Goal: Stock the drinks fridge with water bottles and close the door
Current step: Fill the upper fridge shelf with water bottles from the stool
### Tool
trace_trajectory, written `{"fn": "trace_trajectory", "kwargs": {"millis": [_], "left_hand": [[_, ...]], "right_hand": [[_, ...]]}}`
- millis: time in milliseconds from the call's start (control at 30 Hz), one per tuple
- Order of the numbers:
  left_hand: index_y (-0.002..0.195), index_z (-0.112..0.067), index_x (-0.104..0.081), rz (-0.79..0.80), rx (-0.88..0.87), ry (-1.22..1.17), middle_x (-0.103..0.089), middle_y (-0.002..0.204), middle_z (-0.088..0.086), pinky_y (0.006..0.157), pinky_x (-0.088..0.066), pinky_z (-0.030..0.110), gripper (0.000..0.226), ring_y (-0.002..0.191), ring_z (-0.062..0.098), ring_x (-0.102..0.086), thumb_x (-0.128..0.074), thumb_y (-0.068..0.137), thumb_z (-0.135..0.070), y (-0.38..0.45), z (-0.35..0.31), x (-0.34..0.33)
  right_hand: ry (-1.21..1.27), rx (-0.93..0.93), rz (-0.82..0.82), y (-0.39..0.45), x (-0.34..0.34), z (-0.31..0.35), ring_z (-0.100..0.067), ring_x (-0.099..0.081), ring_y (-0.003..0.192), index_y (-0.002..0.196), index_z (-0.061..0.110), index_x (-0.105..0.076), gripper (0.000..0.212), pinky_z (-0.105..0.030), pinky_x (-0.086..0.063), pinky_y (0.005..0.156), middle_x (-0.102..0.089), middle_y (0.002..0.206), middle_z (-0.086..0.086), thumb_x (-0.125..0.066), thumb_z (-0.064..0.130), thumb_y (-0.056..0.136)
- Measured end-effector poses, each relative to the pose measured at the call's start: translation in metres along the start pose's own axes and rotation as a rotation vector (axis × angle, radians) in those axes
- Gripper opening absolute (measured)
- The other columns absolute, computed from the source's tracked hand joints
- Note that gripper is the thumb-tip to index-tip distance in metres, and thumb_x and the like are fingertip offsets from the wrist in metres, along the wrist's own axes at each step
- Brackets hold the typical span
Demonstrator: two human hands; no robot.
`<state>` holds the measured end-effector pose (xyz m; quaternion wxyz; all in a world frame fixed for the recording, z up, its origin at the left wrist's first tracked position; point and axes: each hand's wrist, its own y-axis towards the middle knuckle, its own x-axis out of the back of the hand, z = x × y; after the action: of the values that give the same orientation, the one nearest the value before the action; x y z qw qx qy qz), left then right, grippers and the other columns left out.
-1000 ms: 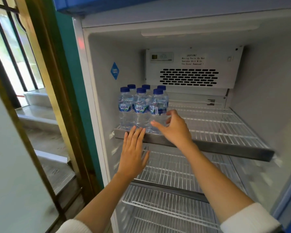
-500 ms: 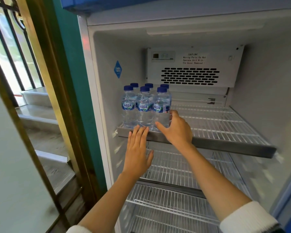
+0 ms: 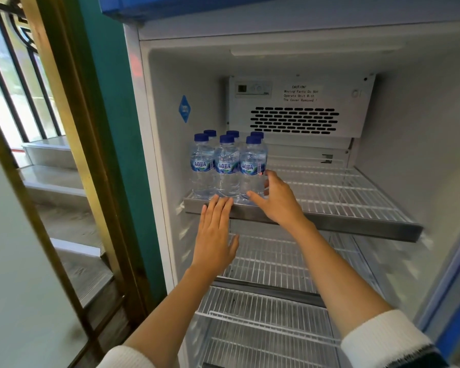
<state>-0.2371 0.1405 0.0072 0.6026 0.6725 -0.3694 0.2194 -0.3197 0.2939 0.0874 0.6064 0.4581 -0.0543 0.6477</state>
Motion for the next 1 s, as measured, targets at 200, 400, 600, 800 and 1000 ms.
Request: {"fn": "trace_trajectory", "kwargs": {"millis": [200, 400, 600, 800, 1000], "left_hand": [[0.152, -0.015, -0.015, 0.036, -0.020, 0.019, -0.019, 0.158, 0.003, 0.120, 0.006, 0.036, 0.088, 0.149, 0.020, -0.001, -0.067, 0.084, -0.032, -0.001, -0.001, 0.008], [0.154, -0.015, -0.002, 0.146, -0.071, 0.067, -0.005, 0.161, 0.003, 0.121, 0.004, 0.040, 0.095, 0.148, 0.020, 0.010, -0.065, 0.087, -0.037, 0.000, 0.003, 0.024], [0.154, -0.013, 0.004, 0.221, -0.046, 0.172, 0.012, 0.161, 0.004, 0.119, 0.010, 0.043, 0.094, 0.145, 0.023, 0.022, -0.057, 0.090, -0.047, -0.032, 0.035, 0.047], [0.154, -0.014, 0.001, 0.283, 0.089, 0.261, 0.010, 0.161, 0.003, 0.118, 0.011, 0.045, 0.089, 0.145, 0.023, 0.022, -0.056, 0.091, -0.042, -0.131, 0.097, 0.071], [0.153, -0.014, 0.008, 0.482, 0.446, 0.330, 0.017, 0.160, 0.004, 0.118, 0.010, 0.048, 0.092, 0.145, 0.025, 0.023, -0.055, 0.091, -0.041, -0.255, 0.157, 0.097]], "right_hand": [[0.019, -0.013, 0.082, -0.002, 0.008, 0.003, -0.025, -0.059, 0.111, 0.140, 0.013, -0.036, 0.062, -0.040, -0.050, 0.092, -0.058, 0.130, -0.009, -0.064, 0.038, 0.090], [-0.134, -0.050, 0.051, -0.013, 0.009, 0.010, -0.030, -0.059, 0.114, 0.143, 0.016, -0.031, 0.063, -0.040, -0.050, 0.089, -0.059, 0.131, -0.010, -0.058, 0.043, 0.092], [-0.224, 0.243, -0.320, -0.067, -0.041, 0.020, -0.031, -0.014, 0.147, 0.150, 0.006, -0.022, 0.071, -0.050, -0.015, 0.119, -0.018, 0.158, -0.017, -0.054, 0.036, 0.095], [-0.263, 0.471, 0.003, -0.118, -0.127, 0.048, -0.030, -0.006, 0.148, 0.146, 0.006, -0.031, 0.072, -0.054, -0.010, 0.119, -0.015, 0.159, -0.016, -0.063, 0.029, 0.087], [-0.188, 0.482, 0.357, -0.180, -0.216, 0.089, -0.023, 0.000, 0.150, 0.153, 0.010, -0.014, 0.078, -0.048, -0.009, 0.120, -0.007, 0.162, -0.007, -0.057, 0.032, 0.092]]}}
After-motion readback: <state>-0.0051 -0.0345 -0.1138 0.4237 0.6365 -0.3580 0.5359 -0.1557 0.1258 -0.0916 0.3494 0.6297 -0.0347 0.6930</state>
